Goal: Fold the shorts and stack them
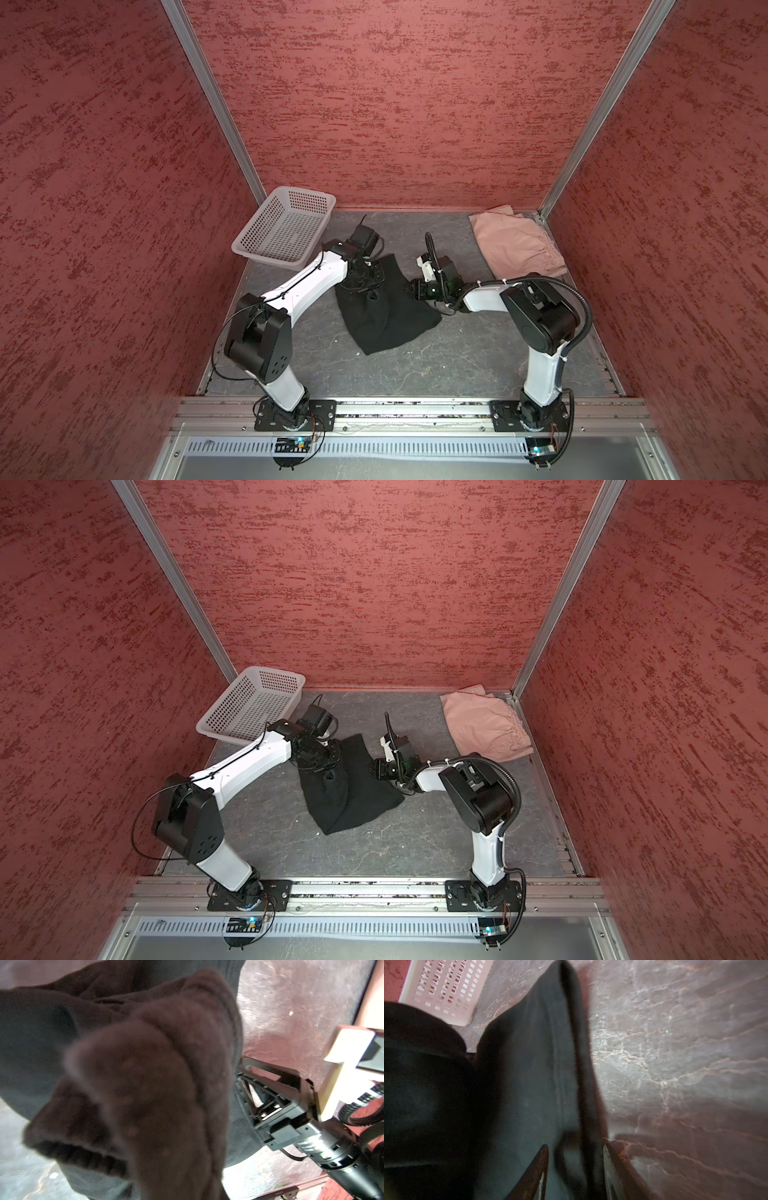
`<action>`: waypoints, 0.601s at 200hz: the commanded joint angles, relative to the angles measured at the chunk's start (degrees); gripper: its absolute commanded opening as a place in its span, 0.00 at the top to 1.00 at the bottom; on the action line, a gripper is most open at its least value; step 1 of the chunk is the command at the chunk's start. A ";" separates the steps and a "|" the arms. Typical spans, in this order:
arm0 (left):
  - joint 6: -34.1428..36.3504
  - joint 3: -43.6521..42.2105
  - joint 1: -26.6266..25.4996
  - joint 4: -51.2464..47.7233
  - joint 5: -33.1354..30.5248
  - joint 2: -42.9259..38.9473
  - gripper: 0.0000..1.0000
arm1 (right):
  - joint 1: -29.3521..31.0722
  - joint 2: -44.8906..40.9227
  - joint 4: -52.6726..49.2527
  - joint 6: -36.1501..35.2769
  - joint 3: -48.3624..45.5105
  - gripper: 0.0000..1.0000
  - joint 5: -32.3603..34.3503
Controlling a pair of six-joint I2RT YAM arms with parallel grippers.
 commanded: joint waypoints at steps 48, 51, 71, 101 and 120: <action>1.79 13.99 -4.56 1.05 2.05 4.87 0.01 | -0.23 -0.58 -2.10 3.23 -1.72 0.54 2.71; 2.11 14.86 -4.86 0.70 2.03 4.79 0.01 | -0.45 -1.25 -2.64 3.17 -1.91 0.54 3.25; 3.42 18.55 -5.83 -3.21 -0.20 2.72 0.01 | -2.67 -8.63 -8.33 2.04 -4.10 0.51 6.91; 4.41 12.33 -2.80 -4.59 -2.41 -5.73 0.01 | -4.92 -22.10 -18.96 -4.33 -5.30 0.43 11.95; 3.79 2.37 1.15 -1.42 -1.22 -12.55 0.00 | -4.94 -26.89 -23.54 -8.27 -4.66 0.41 6.48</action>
